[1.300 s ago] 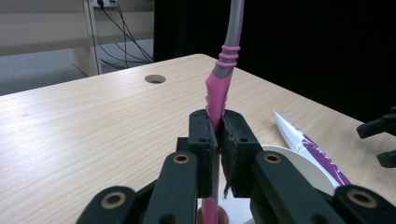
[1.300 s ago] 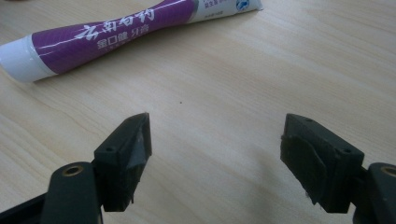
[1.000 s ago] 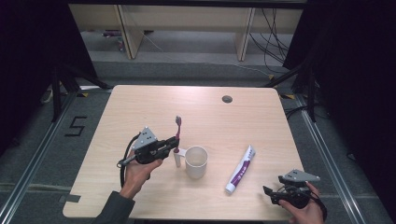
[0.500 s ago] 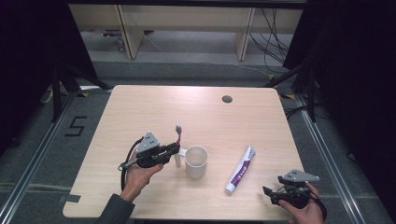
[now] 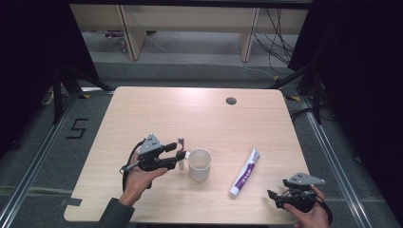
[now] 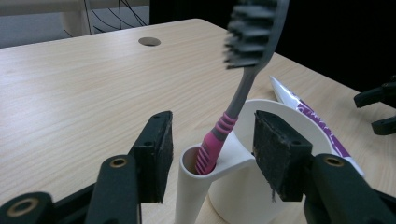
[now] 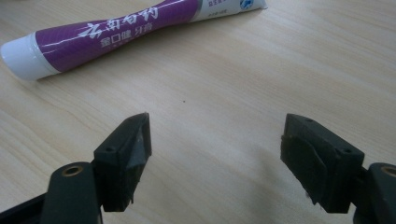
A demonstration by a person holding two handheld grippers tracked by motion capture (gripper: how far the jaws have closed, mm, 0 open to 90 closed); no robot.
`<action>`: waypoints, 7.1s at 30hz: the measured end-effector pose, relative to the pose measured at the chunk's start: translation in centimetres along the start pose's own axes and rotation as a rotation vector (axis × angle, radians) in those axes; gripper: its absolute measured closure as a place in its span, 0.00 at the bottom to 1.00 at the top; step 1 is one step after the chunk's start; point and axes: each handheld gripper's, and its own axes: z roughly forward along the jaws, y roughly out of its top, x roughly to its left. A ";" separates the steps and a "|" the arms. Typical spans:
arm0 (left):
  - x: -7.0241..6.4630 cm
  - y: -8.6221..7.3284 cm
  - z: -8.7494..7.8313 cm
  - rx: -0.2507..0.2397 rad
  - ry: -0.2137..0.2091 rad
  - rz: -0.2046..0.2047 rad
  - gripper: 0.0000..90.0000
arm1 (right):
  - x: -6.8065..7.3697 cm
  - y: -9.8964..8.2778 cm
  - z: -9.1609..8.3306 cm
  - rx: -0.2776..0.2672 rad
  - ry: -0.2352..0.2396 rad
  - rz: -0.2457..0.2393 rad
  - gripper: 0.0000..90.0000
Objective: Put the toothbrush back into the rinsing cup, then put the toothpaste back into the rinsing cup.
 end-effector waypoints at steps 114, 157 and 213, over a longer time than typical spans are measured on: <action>-3.8 -9.6 -5.8 0.245 0.101 0.015 0.26 | 5.3 5.4 2.6 -0.094 0.145 -0.117 0.54; -3.6 -9.6 -5.8 0.272 0.091 0.042 0.26 | 9.3 6.8 6.1 0.071 0.254 -0.242 0.91; -3.8 -9.8 -5.6 0.284 0.095 0.046 0.27 | 0.1 4.3 -1.0 0.161 0.020 -0.031 0.49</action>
